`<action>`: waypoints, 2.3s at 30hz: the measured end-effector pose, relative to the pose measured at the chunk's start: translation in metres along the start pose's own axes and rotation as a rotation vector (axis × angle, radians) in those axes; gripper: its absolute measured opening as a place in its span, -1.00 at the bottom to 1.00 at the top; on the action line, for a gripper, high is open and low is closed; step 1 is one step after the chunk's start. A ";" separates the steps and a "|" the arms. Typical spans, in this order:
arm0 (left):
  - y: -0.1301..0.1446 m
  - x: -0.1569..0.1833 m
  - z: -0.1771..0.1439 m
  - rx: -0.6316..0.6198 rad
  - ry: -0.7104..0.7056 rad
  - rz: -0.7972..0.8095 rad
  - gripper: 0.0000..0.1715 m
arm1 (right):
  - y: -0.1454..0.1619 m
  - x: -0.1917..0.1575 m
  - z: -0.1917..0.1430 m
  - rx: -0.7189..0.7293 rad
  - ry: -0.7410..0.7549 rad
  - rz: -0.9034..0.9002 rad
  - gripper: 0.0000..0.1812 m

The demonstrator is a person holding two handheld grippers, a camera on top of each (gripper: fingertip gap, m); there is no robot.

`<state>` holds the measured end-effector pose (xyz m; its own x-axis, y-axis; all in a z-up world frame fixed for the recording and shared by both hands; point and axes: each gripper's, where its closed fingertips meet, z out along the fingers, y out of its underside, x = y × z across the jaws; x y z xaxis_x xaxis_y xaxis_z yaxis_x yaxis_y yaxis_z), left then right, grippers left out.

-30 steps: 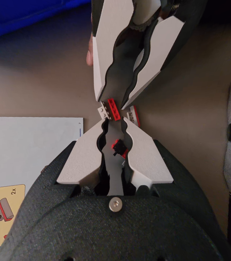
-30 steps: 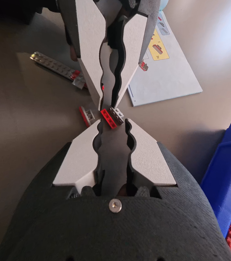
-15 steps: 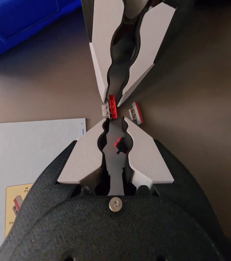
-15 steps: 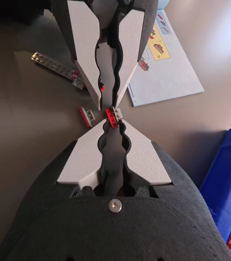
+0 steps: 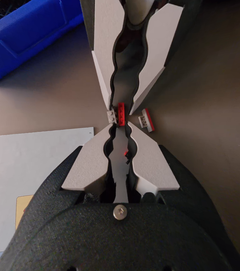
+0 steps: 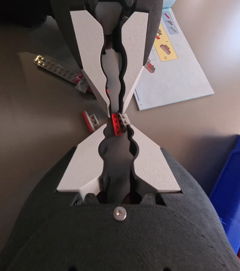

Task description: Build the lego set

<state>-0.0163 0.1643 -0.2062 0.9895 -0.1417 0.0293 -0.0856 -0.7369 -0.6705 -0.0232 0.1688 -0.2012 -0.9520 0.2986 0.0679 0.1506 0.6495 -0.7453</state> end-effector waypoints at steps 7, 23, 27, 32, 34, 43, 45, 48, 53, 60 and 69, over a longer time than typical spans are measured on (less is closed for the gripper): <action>-0.002 -0.002 0.001 0.003 -0.015 0.020 -0.88 | 0.002 0.000 -0.002 0.001 0.000 0.006 -0.64; -0.002 -0.005 0.000 0.022 -0.019 0.038 -0.87 | 0.001 0.004 -0.004 0.019 0.014 0.028 -0.84; 0.000 -0.004 0.001 0.008 -0.016 0.033 -0.81 | 0.000 0.003 -0.004 0.028 0.009 0.027 -0.84; -0.002 -0.003 0.001 0.012 -0.020 0.036 -0.81 | 0.001 0.003 -0.004 0.018 0.006 0.034 -0.84; -0.002 -0.004 0.002 0.010 -0.030 0.041 -0.84 | 0.001 0.003 -0.004 0.018 0.004 0.037 -0.84; -0.005 -0.007 0.000 0.032 -0.039 0.032 -0.86 | 0.002 0.004 -0.004 0.012 0.010 0.042 -0.75; -0.005 -0.007 0.000 0.036 -0.035 0.027 -0.85 | 0.002 0.003 -0.004 0.010 0.008 0.043 -0.73; -0.005 -0.007 0.000 0.039 -0.037 0.030 -0.86 | 0.003 0.004 -0.004 0.010 0.015 0.044 -0.73; -0.007 -0.008 -0.001 0.045 -0.051 0.047 -0.87 | 0.002 0.007 -0.005 0.019 0.035 0.048 -0.74; -0.008 -0.012 -0.001 0.051 -0.085 0.075 -0.87 | 0.001 0.014 -0.006 0.027 0.085 0.061 -0.82; -0.007 -0.014 0.001 0.049 -0.080 0.067 -0.86 | 0.003 0.014 -0.004 0.009 0.088 0.064 -0.84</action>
<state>-0.0290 0.1718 -0.2028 0.9880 -0.1350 -0.0750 -0.1483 -0.6940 -0.7046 -0.0356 0.1774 -0.1997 -0.9134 0.3995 0.0777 0.2072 0.6209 -0.7560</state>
